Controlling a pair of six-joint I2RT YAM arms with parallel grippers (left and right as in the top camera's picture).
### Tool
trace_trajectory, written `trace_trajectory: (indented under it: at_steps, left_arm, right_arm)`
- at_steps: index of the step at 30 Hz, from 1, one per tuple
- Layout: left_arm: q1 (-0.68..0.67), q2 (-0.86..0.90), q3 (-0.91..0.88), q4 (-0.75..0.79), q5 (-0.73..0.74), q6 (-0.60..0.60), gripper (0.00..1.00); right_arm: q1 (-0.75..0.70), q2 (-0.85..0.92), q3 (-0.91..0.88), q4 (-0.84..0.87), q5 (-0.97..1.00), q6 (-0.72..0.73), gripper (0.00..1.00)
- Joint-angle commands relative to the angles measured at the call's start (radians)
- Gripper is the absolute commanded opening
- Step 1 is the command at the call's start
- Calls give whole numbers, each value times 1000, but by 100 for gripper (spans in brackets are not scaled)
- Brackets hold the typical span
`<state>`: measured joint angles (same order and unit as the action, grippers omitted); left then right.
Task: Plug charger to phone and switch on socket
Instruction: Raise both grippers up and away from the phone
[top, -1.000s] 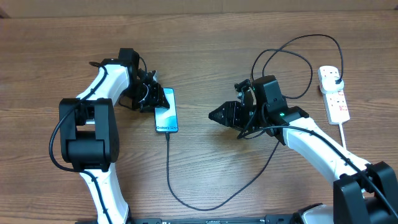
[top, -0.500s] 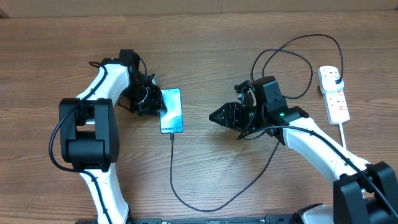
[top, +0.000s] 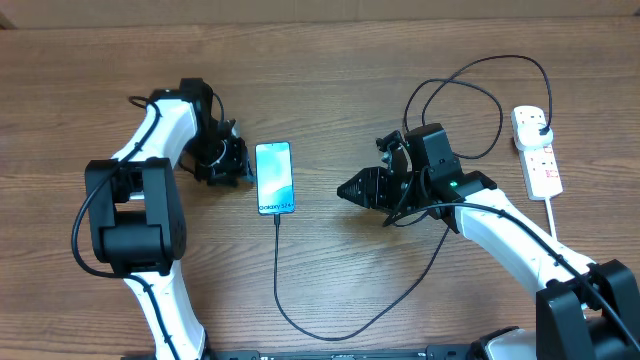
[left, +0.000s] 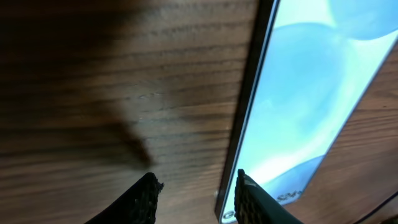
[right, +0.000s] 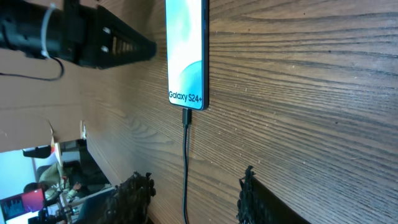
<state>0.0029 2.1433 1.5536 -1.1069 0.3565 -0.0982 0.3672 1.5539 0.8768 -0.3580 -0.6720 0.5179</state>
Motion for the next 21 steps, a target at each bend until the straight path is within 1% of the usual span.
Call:
trace_trajectory:
  at_steps: [1, 4, 7, 9, 12, 13, 18, 21]
  left_arm:
    - [6, -39, 100, -28, -24, 18, 37]
    - [6, -64, 169, -65, -24, 31, 36]
    - [6, -117, 250, -96, -24, 31, 39]
    - [6, -156, 290, -105, -24, 30, 41]
    - [6, -242, 354, -118, -23, 10, 42]
    - [6, -261, 365, -122, -23, 5, 42]
    - [6, -403, 402, -119, 20, -4, 45]
    - [6, -485, 404, -126, 57, -62, 45]
  right_arm:
    - [-4, -1, 24, -6, 9, -43, 43]
    - [-5, -4, 59, -43, 11, -82, 38]
    - [-19, -11, 111, -123, 35, -87, 35]
    - [-36, -20, 144, -179, 36, -130, 26]
    - [-81, -47, 187, -255, 43, -151, 6]
    - [-97, -56, 196, -271, 43, -154, 4]
    - [-208, -126, 230, -340, 43, -158, 4]
    - [-286, -187, 243, -383, 43, -185, 4]
